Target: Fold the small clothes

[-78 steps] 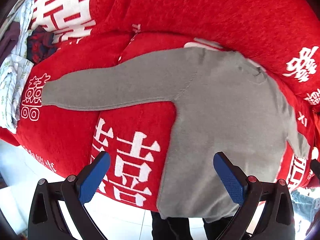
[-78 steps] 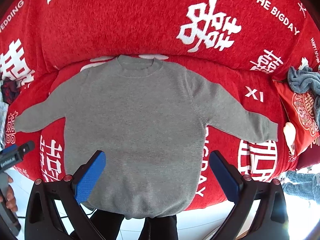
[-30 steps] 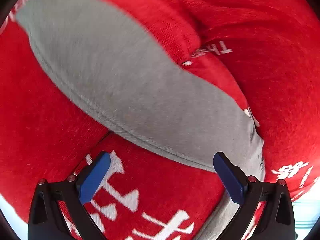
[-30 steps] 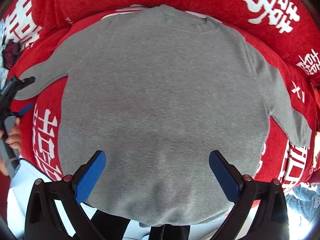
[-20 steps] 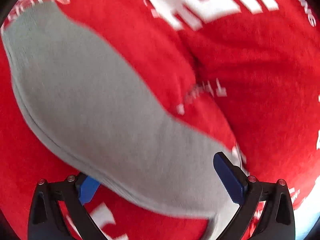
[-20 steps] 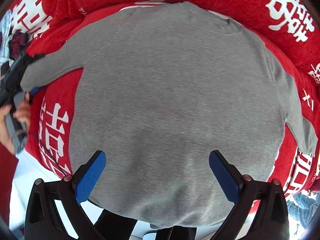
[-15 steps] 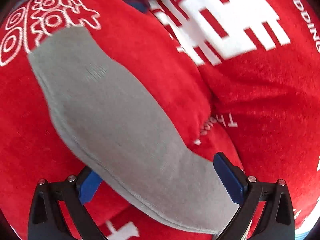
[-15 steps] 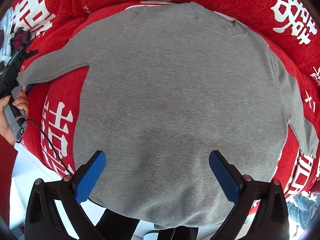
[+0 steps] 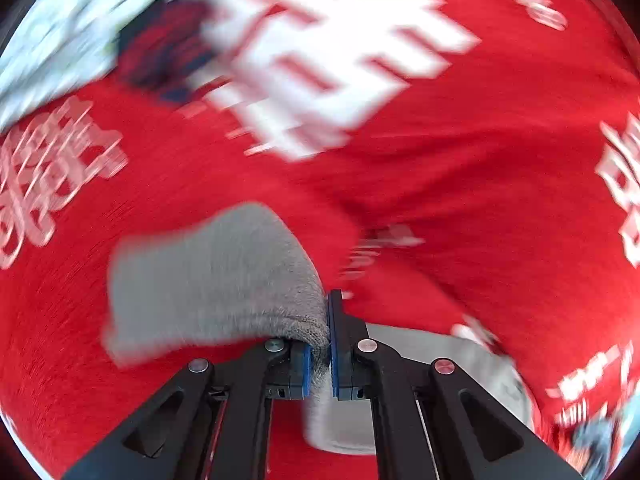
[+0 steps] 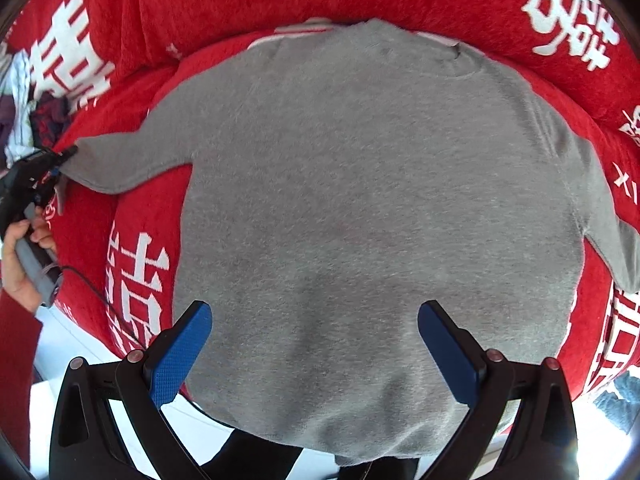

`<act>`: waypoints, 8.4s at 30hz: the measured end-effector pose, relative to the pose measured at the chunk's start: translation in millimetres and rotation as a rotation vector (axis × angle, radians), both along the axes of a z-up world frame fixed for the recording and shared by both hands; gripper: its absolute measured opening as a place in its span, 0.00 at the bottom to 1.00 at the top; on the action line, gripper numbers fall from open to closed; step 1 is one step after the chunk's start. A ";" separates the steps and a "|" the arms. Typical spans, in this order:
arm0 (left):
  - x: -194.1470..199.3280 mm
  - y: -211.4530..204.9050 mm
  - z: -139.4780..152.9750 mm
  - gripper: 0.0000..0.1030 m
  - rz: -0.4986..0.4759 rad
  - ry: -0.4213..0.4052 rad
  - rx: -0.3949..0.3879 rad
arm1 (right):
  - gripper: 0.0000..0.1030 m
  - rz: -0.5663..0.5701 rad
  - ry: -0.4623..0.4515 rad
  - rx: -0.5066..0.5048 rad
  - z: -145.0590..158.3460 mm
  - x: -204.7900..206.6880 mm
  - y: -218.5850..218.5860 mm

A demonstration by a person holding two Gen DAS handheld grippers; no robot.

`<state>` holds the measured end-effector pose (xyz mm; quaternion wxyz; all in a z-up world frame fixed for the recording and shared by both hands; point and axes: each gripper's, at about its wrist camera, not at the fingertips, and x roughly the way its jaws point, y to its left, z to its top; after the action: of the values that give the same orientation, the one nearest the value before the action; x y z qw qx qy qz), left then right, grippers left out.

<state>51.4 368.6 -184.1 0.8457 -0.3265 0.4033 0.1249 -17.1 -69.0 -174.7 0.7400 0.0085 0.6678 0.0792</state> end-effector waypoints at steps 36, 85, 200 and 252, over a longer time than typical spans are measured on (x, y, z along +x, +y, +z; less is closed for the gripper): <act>62.1 -277.7 -6.1 0.72 -0.550 0.243 0.463 | 1.00 0.074 -0.274 -0.159 7.0 88.2 -108.7; 55.1 -308.4 -27.8 0.77 -0.652 0.461 0.526 | 0.21 -0.569 -0.026 0.193 -45.6 51.5 -281.6; 23.5 -639.1 -54.5 1.00 -1.014 0.558 0.380 | 0.52 -1.341 -0.291 0.651 -113.0 -52.4 -521.3; 29.6 -291.8 -11.3 1.00 -0.509 0.382 0.168 | 0.06 -0.462 -0.193 0.566 -33.3 183.1 -153.3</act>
<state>81.0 76.8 -195.4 0.7828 -0.1150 0.6115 0.0014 166.0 -222.4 -208.0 0.7663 0.3557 0.5272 0.0919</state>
